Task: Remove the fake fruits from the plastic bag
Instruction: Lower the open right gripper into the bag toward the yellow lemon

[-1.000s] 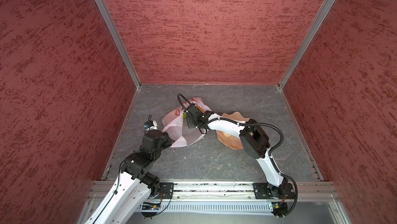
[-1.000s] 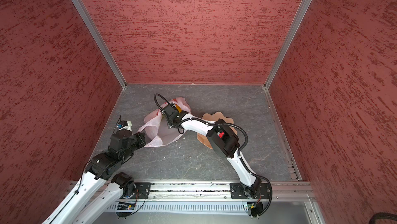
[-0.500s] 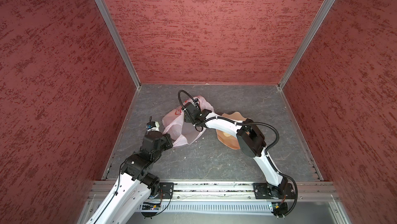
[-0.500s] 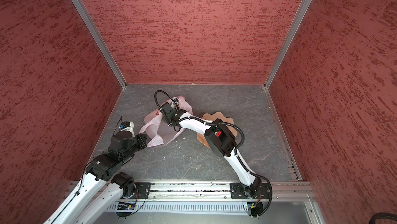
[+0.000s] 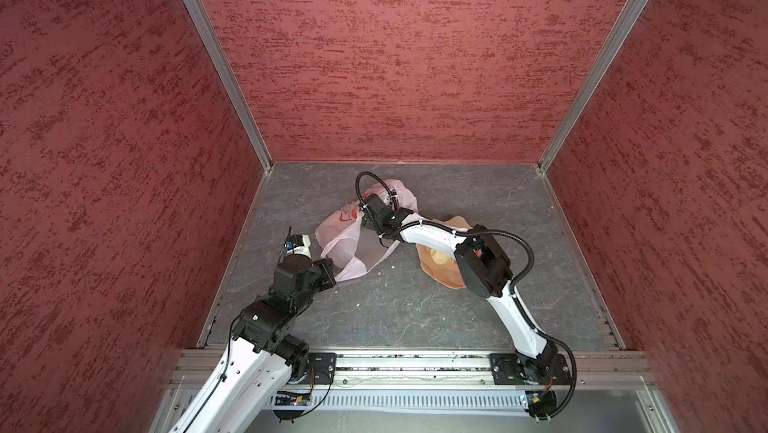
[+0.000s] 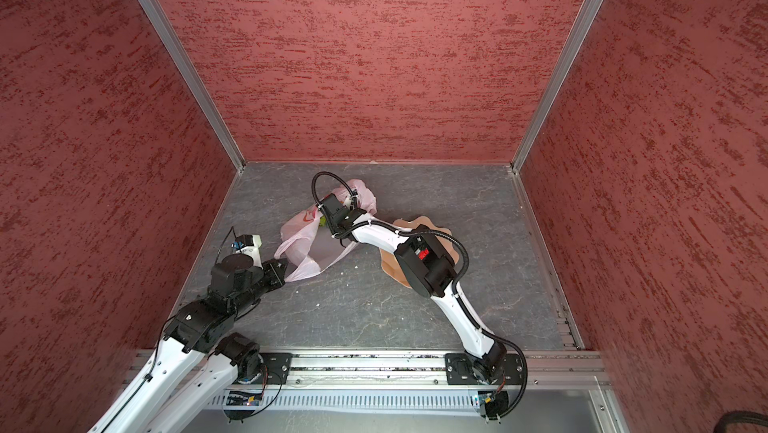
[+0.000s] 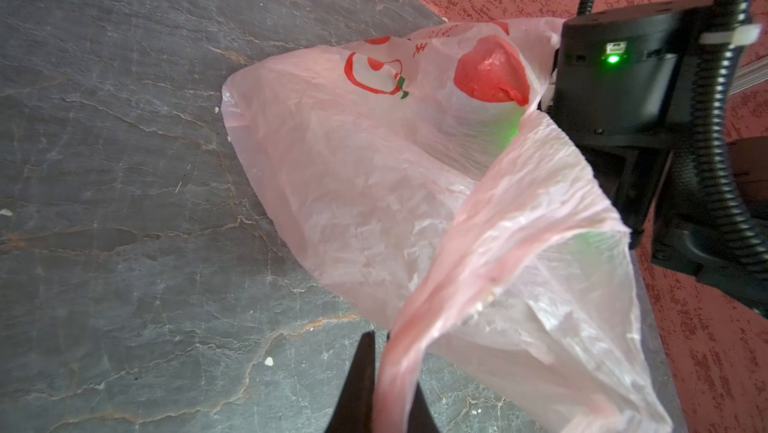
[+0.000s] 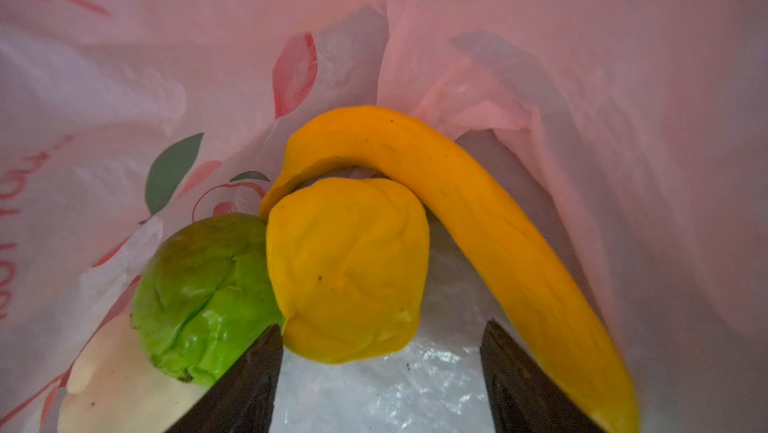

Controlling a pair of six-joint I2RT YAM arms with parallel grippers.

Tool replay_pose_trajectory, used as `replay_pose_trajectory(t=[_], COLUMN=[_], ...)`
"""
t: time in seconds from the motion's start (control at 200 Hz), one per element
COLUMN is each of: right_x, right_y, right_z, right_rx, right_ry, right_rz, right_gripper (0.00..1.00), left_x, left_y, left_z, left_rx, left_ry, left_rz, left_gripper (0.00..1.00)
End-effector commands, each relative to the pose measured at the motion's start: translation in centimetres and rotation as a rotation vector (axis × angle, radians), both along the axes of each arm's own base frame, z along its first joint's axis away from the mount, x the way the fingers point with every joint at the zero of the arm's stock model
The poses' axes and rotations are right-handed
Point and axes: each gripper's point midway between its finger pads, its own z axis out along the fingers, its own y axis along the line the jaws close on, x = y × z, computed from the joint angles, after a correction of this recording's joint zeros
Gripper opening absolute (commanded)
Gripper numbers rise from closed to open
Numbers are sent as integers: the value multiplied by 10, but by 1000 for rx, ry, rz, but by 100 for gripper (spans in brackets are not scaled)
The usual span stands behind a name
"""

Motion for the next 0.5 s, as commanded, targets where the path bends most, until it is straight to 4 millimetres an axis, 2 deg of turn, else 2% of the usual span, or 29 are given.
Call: replay_pose_trajectory(t=[0.0, 0.215, 0.496], right_x=[13, 20, 35], right_y=[7, 9, 7], right_z=[10, 13, 1], right_rx=[76, 105, 137], right_ry=[-41, -74, -72], right_rz=[-53, -72, -111], right_gripper=[76, 80, 80], left_x=[-3, -9, -16], left_y=[-2, -7, -9], left_z=[-6, -13, -11], left_rx=[0, -23, -39], left_ry=[7, 30, 29], left_rz=[-26, -53, -75], left_gripper=[10, 8, 7])
